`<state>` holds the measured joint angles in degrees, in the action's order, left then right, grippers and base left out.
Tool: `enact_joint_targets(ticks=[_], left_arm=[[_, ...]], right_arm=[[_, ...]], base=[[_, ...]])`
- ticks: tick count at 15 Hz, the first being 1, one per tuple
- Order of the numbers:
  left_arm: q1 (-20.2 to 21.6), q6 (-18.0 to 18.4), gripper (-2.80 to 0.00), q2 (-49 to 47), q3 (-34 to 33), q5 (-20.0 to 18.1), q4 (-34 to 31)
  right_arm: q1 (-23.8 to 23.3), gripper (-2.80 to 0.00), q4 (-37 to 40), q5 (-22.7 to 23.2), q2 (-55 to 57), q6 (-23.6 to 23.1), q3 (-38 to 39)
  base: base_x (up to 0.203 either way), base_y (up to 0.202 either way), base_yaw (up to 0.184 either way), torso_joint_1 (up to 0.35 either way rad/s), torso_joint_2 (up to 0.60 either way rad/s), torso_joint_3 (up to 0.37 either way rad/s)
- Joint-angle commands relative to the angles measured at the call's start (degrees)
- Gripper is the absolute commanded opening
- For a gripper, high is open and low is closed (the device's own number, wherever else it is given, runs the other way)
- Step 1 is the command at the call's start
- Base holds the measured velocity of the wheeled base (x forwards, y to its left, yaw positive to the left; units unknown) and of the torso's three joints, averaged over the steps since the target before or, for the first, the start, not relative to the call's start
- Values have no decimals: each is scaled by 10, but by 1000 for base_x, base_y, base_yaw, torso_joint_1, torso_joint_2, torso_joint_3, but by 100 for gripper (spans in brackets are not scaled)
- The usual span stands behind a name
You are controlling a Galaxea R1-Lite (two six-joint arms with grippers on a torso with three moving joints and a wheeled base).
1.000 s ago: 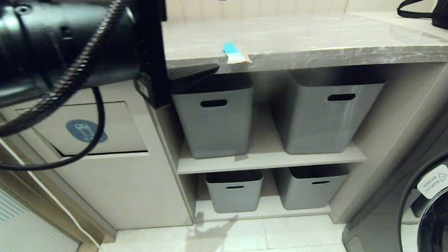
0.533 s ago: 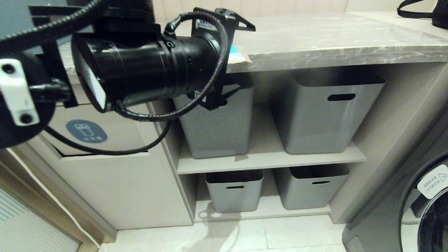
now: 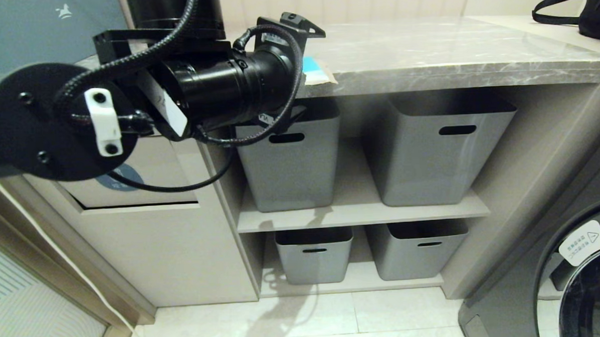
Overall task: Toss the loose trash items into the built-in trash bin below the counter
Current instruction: Pick up the garbage
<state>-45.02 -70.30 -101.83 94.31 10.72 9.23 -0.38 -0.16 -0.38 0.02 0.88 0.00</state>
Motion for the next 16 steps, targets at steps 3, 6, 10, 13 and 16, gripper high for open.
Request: enact_joint_targets(ticks=[3, 6, 10, 13, 16], left_arm=[[14, 4, 0, -22, 18, -7, 1], [14, 3, 0, -24, 18, -20, 1], [14, 5, 0, -27, 25, -28, 1], [13, 5, -280, -25, 26, -28, 2], [14, 5, -280, -25, 26, -29, 1]], right_arm=[[0, -280, 0, 0, 0, 0, 1], [0, -280, 0, 0, 0, 0, 0], [0, -280, 0, -1, 0, 0, 1], [0, -280, 0, 0, 0, 0, 1], [0, -280, 0, -1, 0, 0, 1]], base=[[0, 0, 0, 0, 0, 0], [0, 0, 0, 0, 0, 0], [0, 0, 0, 0, 0, 0], [0, 0, 0, 0, 0, 0], [0, 0, 0, 0, 0, 0]])
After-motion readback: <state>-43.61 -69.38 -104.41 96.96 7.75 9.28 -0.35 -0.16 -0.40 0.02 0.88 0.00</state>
